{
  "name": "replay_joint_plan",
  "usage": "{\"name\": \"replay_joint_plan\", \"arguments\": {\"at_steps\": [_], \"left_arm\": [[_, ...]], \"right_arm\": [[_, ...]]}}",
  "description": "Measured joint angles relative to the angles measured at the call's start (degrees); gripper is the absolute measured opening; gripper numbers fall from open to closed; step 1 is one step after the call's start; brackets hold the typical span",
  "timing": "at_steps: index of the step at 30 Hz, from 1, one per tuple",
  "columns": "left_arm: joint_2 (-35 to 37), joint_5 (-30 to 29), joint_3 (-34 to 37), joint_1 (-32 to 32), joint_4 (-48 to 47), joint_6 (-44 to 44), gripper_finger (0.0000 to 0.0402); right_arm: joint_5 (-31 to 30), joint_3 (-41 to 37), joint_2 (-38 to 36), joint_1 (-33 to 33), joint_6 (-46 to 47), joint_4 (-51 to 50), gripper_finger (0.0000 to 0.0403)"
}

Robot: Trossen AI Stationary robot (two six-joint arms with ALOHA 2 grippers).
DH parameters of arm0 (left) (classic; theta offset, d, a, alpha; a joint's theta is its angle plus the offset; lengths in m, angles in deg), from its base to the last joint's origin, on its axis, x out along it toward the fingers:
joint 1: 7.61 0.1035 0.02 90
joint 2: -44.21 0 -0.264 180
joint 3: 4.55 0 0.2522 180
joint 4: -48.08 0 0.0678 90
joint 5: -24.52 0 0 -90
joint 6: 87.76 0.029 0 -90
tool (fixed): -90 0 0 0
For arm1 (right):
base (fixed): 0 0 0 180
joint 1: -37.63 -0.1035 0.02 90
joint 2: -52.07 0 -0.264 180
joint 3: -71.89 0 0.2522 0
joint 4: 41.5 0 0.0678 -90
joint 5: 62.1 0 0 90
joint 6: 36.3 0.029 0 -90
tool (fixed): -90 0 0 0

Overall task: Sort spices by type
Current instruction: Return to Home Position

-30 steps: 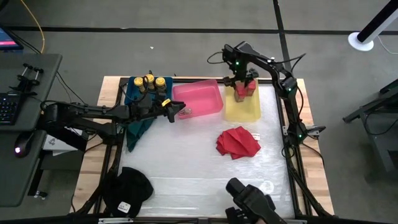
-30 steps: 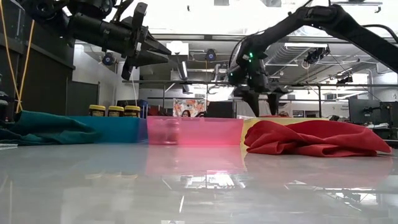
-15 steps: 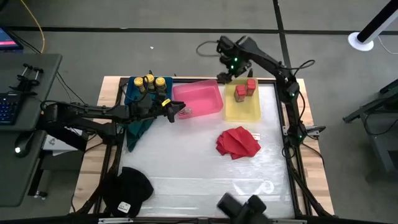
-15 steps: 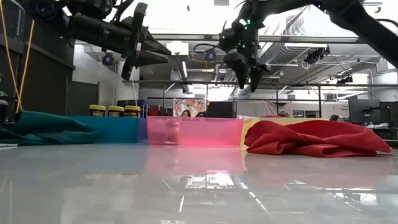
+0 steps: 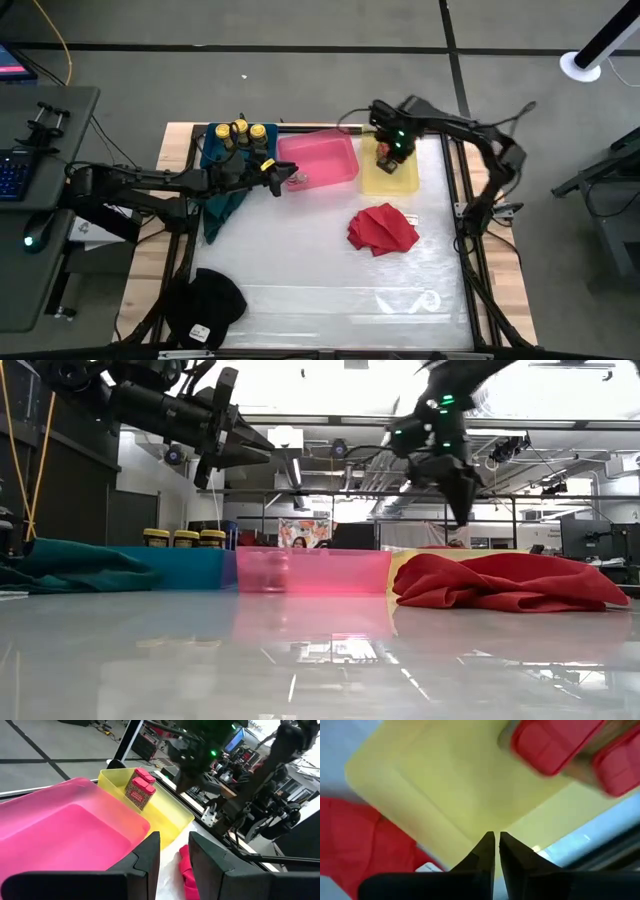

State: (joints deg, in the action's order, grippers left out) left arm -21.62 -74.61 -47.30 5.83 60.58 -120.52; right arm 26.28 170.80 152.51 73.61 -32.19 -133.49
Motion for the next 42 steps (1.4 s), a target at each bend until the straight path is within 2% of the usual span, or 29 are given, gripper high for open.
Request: {"name": "replay_joint_plan", "arguments": {"at_steps": [5,8,13,16,21,27,30,33,38,42], "left_arm": [[0.0,0.0,0.0,0.0,0.0,3.1,0.0090],[0.0,0.0,0.0,0.0,0.1,4.4,0.0090],[0.0,0.0,0.0,0.0,0.2,4.5,0.0089],[0.0,0.0,0.0,0.0,0.1,4.3,0.0089],[0.0,0.0,0.0,0.0,0.1,2.2,0.0089],[0.0,0.0,0.0,0.0,0.1,1.5,0.0089],[0.0,0.0,0.0,0.0,0.1,1.5,0.0089],[0.0,0.0,0.0,0.0,0.1,1.5,0.0089],[0.0,0.0,0.0,0.0,0.0,1.5,0.0089],[0.0,0.0,0.0,0.0,-0.1,1.5,0.0089]], "right_arm": [[3.6,-14.1,-9.6,-0.8,0.3,11.1,0.0003],[3.6,-18.4,-12.1,-1.9,-1.8,16.7,0.0007],[3.2,-19.3,-11.0,-3.0,-9.1,19.4,0.0002],[0.0,-19.3,-9.1,-2.8,-9.1,21.2,0.0001],[-1.8,-19.3,-6.4,-2.1,-11.0,26.1,0.0001],[-8.4,-19.3,-5.9,-2.1,-13.2,28.2,0.0001],[-8.8,-19.3,-5.9,-2.0,-13.2,29.8,0.0000],[-8.7,-19.2,-5.9,-1.8,-11.3,32.4,0.0000],[-8.8,-19.2,-5.9,0.1,-3.0,36.1,0.0000],[-10.5,-19.2,-5.9,1.7,-1.0,37.4,0.0000]]}}
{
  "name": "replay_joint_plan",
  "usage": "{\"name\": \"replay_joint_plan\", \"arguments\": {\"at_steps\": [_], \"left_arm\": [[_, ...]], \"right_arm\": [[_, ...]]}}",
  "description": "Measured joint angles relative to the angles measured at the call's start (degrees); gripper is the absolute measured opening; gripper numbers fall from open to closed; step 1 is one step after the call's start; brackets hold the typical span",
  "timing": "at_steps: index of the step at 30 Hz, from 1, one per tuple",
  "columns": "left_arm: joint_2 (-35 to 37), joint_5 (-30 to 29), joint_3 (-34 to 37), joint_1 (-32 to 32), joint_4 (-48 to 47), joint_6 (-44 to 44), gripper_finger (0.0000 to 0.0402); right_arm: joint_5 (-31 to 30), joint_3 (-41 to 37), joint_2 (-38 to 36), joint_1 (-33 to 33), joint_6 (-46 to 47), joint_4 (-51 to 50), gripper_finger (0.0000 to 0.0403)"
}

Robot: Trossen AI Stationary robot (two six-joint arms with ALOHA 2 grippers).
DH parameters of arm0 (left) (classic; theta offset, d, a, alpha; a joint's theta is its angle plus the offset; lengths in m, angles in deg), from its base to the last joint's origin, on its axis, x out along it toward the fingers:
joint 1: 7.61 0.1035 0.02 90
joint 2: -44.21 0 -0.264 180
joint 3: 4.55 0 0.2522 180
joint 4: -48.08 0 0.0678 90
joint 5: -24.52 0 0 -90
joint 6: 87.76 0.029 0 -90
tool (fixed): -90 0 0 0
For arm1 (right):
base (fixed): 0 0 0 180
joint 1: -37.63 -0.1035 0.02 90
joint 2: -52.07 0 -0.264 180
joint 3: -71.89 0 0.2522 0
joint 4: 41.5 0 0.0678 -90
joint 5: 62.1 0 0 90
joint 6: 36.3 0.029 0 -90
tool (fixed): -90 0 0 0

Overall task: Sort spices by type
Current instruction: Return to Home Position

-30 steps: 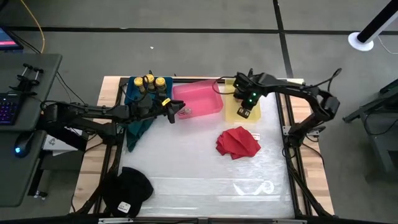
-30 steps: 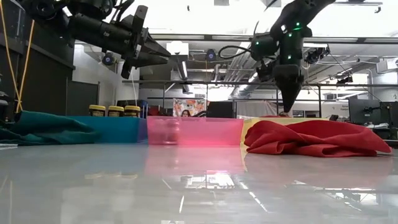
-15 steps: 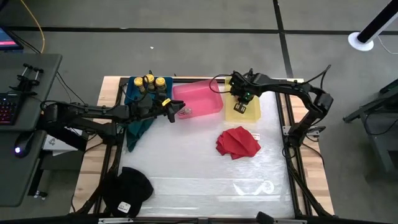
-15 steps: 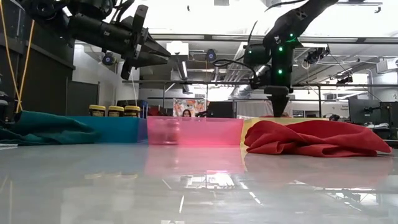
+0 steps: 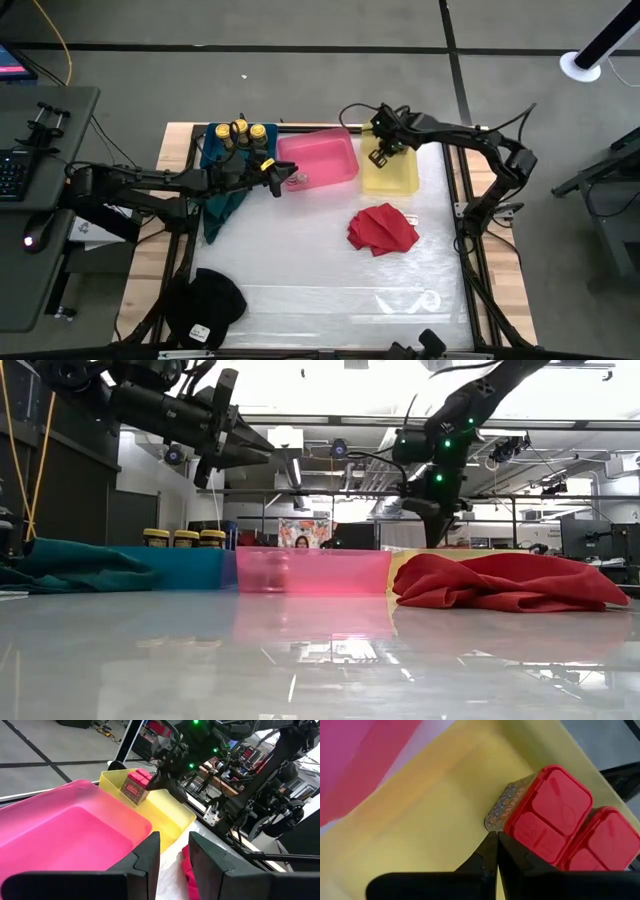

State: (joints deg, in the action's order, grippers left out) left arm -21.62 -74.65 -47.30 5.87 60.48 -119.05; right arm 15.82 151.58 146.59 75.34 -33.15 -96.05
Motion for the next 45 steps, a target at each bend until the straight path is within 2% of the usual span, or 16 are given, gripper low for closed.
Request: {"name": "replay_joint_plan", "arguments": {"at_steps": [10,16,20,22,25,30,34,38,45], "left_arm": [[0.0,0.1,0.0,0.0,-2.4,-0.3,0.0089],[0.3,7.2,0.0,0.0,-1.0,-4.1,0.0089],[0.3,11.2,0.0,0.0,3.5,-3.1,0.0089],[1.6,14.3,0.0,0.0,5.8,-0.6,0.0087],[6.4,19.2,0.0,0.0,7.8,3.9,0.0073],[18.5,20.4,0.3,0.0,-1.1,8.6,0.0011],[28.0,15.7,5.2,-1.3,-4.1,8.9,0.0003],[36.2,10.1,12.7,-4.6,0.1,7.2,0.0001],[47.1,5.4,22.0,-9.2,2.2,6.3,0.0000]], "right_arm": [[2.3,0.0,-0.2,1.0,2.0,1.6,0.0000],[4.3,0.0,-4.1,-1.1,2.4,2.3,0.0000],[5.1,0.0,-7.6,-1.8,2.4,4.1,0.0000],[7.5,0.0,-9.4,-1.8,2.4,4.8,0.0000],[12.3,0.0,-12.3,-1.8,2.8,5.2,0.0000],[17.4,0.1,-16.9,-1.9,6.2,3.9,0.0000],[23.1,0.1,-20.2,-1.9,7.5,3.5,0.0000],[26.1,0.1,-22.5,-2.0,11.8,2.7,0.0000],[30.0,0.1,-26.9,-6.1,15.4,-0.8,0.0000]]}}
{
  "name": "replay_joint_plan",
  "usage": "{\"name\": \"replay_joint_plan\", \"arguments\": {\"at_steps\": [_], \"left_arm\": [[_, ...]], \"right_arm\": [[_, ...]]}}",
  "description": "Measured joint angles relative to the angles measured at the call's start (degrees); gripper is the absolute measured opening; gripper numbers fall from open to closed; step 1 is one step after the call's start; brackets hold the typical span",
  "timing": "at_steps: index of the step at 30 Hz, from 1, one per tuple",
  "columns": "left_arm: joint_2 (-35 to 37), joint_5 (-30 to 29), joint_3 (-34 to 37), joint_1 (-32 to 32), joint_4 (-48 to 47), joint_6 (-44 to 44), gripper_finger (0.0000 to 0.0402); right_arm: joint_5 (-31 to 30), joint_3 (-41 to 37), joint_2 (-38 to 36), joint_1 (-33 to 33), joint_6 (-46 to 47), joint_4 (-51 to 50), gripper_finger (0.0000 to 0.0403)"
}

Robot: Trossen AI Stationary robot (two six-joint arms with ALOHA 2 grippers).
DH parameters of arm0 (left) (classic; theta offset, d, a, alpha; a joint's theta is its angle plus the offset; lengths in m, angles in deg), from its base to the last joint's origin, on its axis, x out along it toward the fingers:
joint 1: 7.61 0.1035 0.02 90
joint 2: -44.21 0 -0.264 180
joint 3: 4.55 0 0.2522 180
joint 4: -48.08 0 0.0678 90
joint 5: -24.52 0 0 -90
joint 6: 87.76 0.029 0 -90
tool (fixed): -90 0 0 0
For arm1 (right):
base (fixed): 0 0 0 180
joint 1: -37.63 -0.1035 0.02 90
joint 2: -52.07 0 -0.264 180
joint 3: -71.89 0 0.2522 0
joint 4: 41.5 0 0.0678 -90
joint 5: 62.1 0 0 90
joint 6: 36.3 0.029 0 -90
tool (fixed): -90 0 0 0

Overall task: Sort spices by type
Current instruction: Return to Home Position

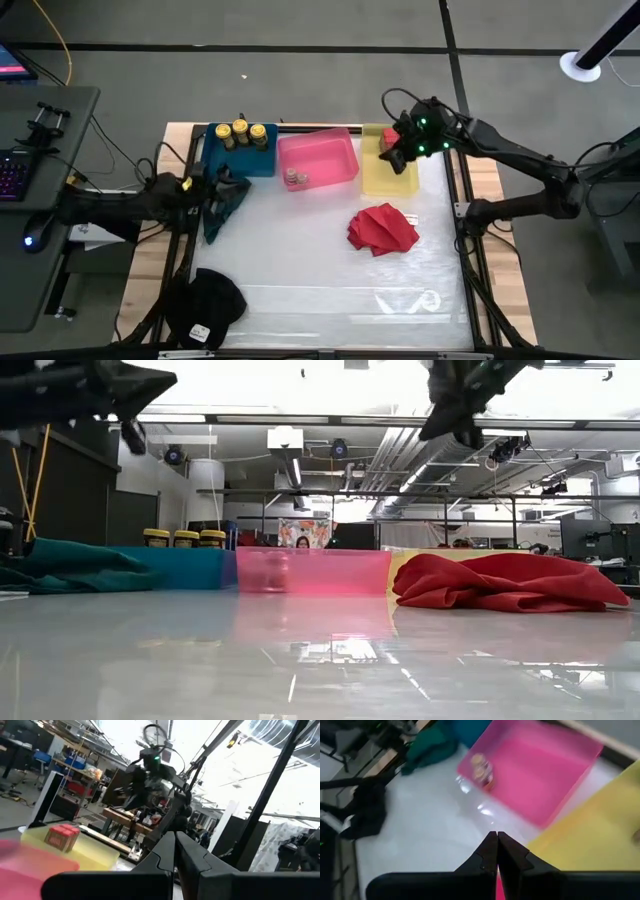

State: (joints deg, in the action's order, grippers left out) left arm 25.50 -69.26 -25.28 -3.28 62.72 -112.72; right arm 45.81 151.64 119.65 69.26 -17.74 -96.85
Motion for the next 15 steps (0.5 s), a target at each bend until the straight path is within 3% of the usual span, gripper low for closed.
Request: {"name": "replay_joint_plan", "arguments": {"at_steps": [5,8,15], "left_arm": [[6.2,-0.3,6.0,-0.8,1.7,-0.9,0.0000],[9.0,-0.4,6.3,-0.6,-5.1,-0.9,0.0000],[11.4,-0.4,6.3,-0.6,-9.9,-3.1,0.0000]], "right_arm": [[-1.4,-0.2,-3.5,-6.2,6.3,-5.7,0.0000],[-3.6,-0.3,-5.7,-10.7,10.9,-8.9,0.0000],[-14.2,-0.3,-10.6,-20.2,14.0,-13.8,0.0000]]}}
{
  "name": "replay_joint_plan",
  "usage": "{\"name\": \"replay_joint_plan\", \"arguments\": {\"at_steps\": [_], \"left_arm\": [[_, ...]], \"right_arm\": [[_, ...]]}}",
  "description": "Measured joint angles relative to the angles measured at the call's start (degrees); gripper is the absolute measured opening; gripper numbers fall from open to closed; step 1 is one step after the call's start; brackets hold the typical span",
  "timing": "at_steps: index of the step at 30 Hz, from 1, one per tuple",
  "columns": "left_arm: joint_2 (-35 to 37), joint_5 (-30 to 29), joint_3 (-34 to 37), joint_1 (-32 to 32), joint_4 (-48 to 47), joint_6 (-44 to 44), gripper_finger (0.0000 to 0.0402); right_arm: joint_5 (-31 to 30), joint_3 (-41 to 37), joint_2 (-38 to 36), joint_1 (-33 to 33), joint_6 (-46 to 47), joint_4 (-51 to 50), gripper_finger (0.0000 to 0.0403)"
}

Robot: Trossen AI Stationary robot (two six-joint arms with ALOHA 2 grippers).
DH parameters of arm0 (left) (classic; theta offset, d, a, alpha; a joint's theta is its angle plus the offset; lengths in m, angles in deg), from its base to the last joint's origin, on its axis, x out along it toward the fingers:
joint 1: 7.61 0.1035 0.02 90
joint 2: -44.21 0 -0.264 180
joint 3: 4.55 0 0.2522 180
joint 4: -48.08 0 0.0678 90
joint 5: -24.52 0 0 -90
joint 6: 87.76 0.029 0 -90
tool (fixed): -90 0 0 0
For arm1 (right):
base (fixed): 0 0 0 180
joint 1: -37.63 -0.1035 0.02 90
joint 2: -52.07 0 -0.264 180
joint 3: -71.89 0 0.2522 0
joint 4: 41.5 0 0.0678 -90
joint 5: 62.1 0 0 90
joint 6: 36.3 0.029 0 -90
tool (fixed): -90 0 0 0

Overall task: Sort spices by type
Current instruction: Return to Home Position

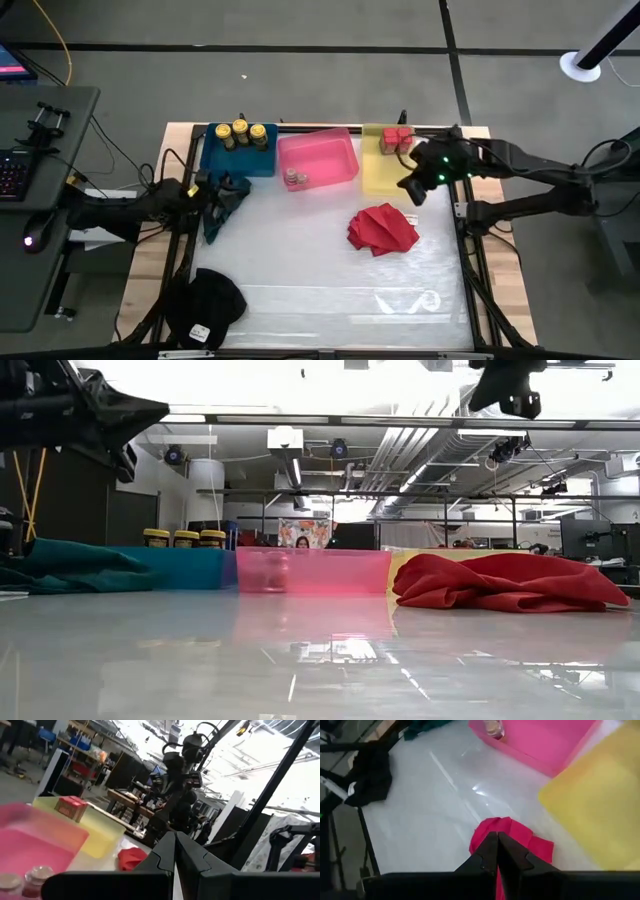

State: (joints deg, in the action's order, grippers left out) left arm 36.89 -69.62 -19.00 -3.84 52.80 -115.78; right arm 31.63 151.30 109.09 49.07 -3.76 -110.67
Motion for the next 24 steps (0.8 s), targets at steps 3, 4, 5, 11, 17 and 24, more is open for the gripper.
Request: {"name": "replay_joint_plan", "arguments": {"at_steps": [3,4,5,11,17,24], "left_arm": [[0.0,0.0,0.0,0.0,-0.8,-1.6,0.0000],[-0.1,0.0,0.0,0.0,-0.9,-1.7,0.0000],[-0.2,0.0,0.0,0.0,-1.0,-1.7,0.0000],[-0.2,0.0,0.0,0.0,-1.2,-1.8,0.0000],[-0.2,0.1,0.0,0.0,-1.2,-1.8,0.0000],[-0.2,0.1,0.0,0.0,-1.2,-1.8,0.0000]], "right_arm": [[-0.2,-3.6,-3.1,-1.5,-1.0,2.7,0.0000],[1.1,-6.3,-4.6,-1.6,-1.0,5.4,0.0000],[3.2,-9.5,-6.3,-1.6,-0.9,8.7,0.0000],[10.5,-35.1,-16.8,-1.6,0.6,39.5,0.0000],[13.9,-54.2,-21.5,0.3,1.3,69.6,0.0000],[12.5,-64.8,-25.4,-2.6,3.9,88.5,0.0000]]}}
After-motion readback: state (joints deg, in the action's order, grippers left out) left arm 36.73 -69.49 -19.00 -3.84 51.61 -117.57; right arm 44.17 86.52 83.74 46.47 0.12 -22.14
